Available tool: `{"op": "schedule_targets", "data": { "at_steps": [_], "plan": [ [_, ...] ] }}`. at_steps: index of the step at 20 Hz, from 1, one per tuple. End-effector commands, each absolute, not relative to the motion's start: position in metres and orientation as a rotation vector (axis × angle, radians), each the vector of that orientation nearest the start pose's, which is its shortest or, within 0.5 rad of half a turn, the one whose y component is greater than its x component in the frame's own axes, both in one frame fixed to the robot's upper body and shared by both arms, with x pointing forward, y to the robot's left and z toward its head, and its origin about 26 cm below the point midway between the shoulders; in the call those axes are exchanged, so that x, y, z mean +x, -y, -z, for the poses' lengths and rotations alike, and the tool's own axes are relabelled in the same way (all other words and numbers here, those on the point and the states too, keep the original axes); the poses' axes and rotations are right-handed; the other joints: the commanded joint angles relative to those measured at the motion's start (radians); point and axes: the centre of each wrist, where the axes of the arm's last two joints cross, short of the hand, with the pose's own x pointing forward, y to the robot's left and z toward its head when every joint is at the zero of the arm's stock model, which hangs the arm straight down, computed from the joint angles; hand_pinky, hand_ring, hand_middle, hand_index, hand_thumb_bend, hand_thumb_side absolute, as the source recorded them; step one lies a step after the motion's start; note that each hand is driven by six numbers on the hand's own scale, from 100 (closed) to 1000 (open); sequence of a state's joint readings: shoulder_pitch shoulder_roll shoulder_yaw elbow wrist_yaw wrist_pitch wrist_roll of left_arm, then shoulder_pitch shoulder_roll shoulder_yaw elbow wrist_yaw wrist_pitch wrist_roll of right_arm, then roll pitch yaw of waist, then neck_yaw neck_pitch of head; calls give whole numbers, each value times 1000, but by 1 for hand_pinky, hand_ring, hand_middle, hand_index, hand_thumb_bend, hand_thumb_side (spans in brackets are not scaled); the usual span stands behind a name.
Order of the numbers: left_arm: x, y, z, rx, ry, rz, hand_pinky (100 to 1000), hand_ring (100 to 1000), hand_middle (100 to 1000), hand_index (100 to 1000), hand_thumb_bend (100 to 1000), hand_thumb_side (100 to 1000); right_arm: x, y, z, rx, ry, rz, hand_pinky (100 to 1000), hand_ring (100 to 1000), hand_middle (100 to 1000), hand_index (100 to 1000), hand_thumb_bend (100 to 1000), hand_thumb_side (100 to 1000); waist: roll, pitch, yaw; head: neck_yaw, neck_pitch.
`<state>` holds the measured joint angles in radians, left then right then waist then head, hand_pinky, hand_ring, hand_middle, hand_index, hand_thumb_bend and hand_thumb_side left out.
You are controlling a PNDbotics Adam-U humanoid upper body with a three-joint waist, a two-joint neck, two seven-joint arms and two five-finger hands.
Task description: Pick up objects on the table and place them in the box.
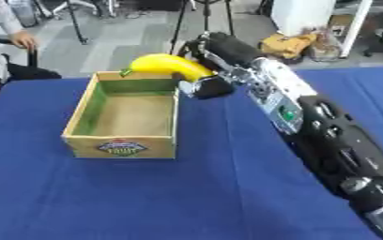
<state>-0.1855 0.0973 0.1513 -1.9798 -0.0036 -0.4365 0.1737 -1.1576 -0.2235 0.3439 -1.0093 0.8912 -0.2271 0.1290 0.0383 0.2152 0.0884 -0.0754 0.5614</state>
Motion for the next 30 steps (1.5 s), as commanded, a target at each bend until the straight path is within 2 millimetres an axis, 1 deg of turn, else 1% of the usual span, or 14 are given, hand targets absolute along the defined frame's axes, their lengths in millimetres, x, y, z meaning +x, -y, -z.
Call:
{"op": "schedule_targets", "data": {
  "at_steps": [1, 6, 13, 17, 24, 25, 30],
  "plan": [
    [288, -272, -160, 210, 2633, -152, 354, 499, 569, 773, 100, 833, 472, 94, -270, 1159, -2649, 2034, 434, 709, 255, 691, 100, 613, 1, -14, 5, -12, -13],
    [288, -271, -160, 197, 2633, -151, 353, 498, 569, 772, 100, 832, 477, 72, -258, 1154, -2665, 2058, 434, 711, 253, 691, 100, 610, 4, -11, 17, -32, -16],
    [289, -269, -160, 181, 2632, -150, 349, 497, 568, 772, 100, 831, 478, 50, -244, 1180, -2659, 2040, 434, 711, 256, 692, 100, 611, 7, -4, 33, -48, -24],
    [289, -268, -160, 176, 2632, -150, 349, 497, 568, 771, 100, 831, 478, 40, -239, 1195, -2623, 2074, 434, 712, 256, 692, 100, 615, 6, -1, 38, -53, -25],
    [289, -268, -159, 170, 2630, -148, 347, 496, 568, 770, 100, 829, 481, 37, -229, 1239, -2558, 2136, 434, 711, 257, 691, 100, 616, 5, 2, 41, -56, -26],
    [289, -268, -159, 170, 2630, -148, 347, 496, 568, 770, 100, 828, 481, 38, -228, 1250, -2553, 2140, 436, 713, 259, 692, 100, 600, 6, 2, 41, -57, -26],
    [288, -268, -159, 169, 2629, -147, 346, 496, 568, 769, 100, 828, 483, 41, -225, 1293, -2531, 2165, 452, 726, 271, 702, 100, 624, 7, 2, 41, -57, -29]
  ]
}}
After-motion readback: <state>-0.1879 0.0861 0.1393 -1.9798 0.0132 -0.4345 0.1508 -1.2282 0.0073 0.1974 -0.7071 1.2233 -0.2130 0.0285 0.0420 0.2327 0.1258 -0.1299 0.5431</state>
